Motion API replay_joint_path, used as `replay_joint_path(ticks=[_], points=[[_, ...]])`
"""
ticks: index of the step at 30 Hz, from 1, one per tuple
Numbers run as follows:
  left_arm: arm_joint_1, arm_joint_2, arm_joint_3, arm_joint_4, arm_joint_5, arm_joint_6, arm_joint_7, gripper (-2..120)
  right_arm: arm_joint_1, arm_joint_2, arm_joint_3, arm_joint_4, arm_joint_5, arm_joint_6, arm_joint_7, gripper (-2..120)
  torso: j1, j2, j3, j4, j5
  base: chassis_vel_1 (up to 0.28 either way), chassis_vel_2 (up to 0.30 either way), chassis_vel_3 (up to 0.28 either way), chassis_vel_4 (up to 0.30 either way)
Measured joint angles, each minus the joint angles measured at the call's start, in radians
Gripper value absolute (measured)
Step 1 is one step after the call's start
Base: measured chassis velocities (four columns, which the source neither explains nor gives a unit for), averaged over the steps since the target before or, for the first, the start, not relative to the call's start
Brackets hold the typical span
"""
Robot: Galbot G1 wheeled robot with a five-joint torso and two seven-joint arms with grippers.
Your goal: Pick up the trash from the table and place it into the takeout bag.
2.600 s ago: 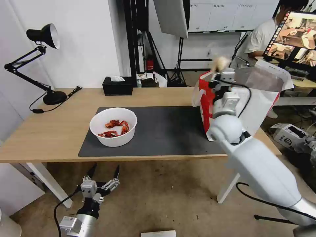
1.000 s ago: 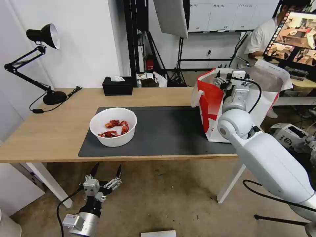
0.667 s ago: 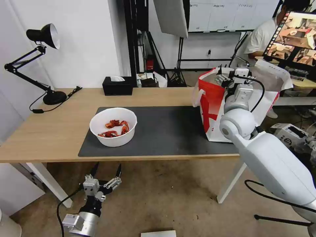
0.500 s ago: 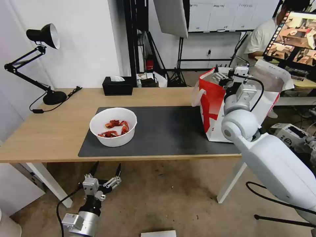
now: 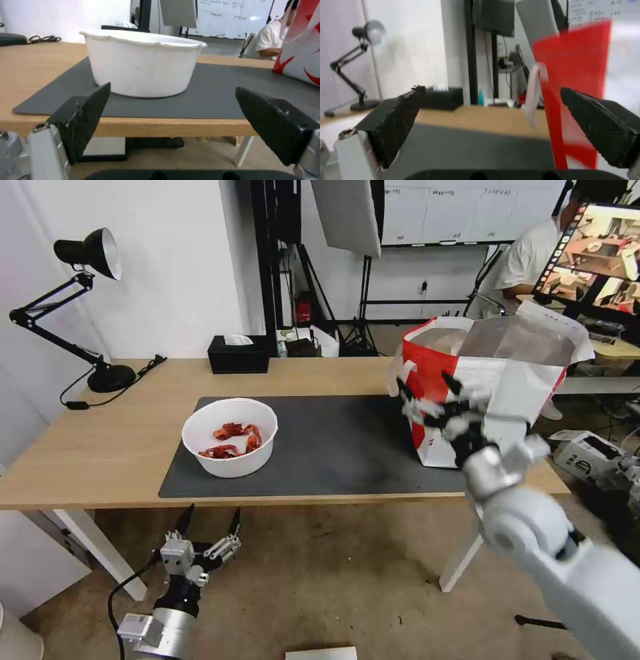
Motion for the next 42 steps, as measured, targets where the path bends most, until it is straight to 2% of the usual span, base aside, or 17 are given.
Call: replay_joint_path(ticks=[1,4,11,14,16,42], points=[[0.000,0.000,0.000,0.000,0.000,0.000,0.000,100,0.000,0.000,0.000,0.000,0.000,0.000,0.000,100,0.000,0.000,0.000,0.0000,0.0000,0.000,0.000,0.000,0.000],[0.003,-0.003,0.000,0.000,0.004,-0.002,0.001,100,-0.163,0.049,0.068,-0.017,-0.095,0.069,-0.075,100,0.000,0.000,0.000,0.0002,-0.0003,0.000,0.000,0.000,0.000],[0.003,-0.004,0.005,-0.002,0.008,-0.003,0.002,100,-0.293,0.123,0.088,-0.046,-0.219,0.125,-0.064,100,0.000,0.000,0.000,0.0003,-0.0005,0.000,0.000,0.000,0.000],[0.003,-0.004,0.005,-0.002,0.008,-0.003,0.002,100,-0.299,0.128,0.088,-0.048,-0.229,0.126,-0.058,100,0.000,0.000,0.000,0.0003,-0.0004,0.000,0.000,0.000,0.000],[0.009,-0.005,0.007,-0.004,0.012,-0.003,0.003,100,-0.330,0.158,0.079,-0.068,-0.285,0.132,-0.025,100,0.000,0.000,0.000,0.0004,-0.0004,0.000,0.000,0.000,0.000],[0.029,-0.014,0.004,-0.015,0.026,-0.011,0.008,100,-0.377,0.206,0.062,-0.133,-0.288,0.121,-0.009,100,0.000,0.000,0.000,0.0004,-0.0004,0.000,0.000,0.000,0.000]])
